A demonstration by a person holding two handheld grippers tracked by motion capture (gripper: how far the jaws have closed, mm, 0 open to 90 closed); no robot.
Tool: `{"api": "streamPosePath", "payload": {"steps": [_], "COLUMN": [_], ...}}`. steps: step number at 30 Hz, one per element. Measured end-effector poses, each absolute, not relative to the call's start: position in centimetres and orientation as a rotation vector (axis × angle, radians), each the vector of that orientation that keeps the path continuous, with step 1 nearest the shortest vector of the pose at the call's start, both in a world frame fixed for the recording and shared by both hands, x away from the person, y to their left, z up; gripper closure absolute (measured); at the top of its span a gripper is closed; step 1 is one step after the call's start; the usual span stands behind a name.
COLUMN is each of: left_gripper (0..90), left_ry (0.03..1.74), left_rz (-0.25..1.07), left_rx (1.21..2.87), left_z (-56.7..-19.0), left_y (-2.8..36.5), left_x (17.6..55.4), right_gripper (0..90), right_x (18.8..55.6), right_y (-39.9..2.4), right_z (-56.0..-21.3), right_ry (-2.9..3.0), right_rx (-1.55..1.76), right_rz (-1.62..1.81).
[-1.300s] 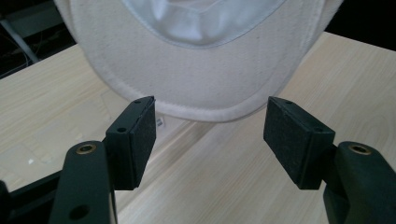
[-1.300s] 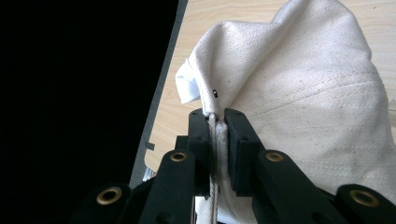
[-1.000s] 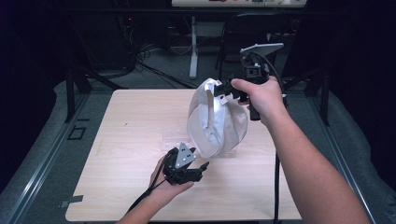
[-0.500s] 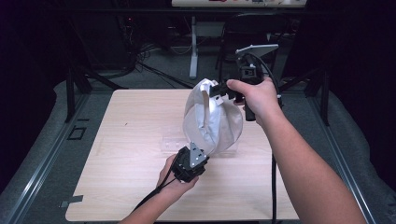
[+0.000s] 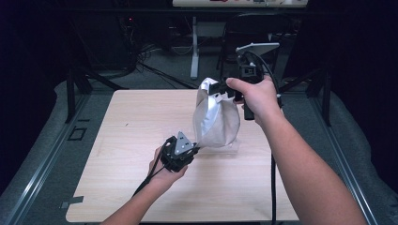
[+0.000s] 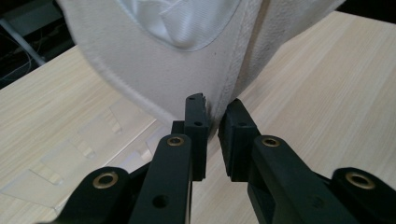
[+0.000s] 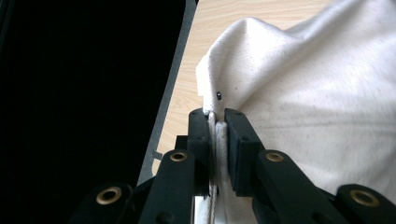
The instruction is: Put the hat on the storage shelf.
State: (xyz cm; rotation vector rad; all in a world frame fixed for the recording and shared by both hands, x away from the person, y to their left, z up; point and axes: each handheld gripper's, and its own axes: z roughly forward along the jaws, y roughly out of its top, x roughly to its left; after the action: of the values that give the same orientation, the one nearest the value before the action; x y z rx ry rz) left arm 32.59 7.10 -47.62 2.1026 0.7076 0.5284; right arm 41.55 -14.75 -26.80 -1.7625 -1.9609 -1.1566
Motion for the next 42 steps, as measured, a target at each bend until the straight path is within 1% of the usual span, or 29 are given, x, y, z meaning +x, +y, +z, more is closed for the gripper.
{"api": "streamPosePath", "payload": {"steps": [16,34,42], "left_gripper": [83.4,83.4,84.7], "left_ry": [0.716,0.742,0.816], "left_rz": [0.464,0.417,0.438], "left_rx": [2.073,2.063,2.06], "left_z": [-48.9,-50.4,-50.8], "left_y": [7.1,7.2,7.4], "left_x": [34.5,35.6,35.3], "right_gripper": [81.7,81.6,81.6], "right_x": [42.1,42.7,43.0], "right_y": [-14.7,-14.7,-14.1], "right_z": [-27.7,-29.4,-30.3], "right_ry": [-1.956,-1.954,-1.945], "right_rx": [-1.78,-1.767,-1.761], "right_rz": [-1.134,-1.099,-1.097]}}
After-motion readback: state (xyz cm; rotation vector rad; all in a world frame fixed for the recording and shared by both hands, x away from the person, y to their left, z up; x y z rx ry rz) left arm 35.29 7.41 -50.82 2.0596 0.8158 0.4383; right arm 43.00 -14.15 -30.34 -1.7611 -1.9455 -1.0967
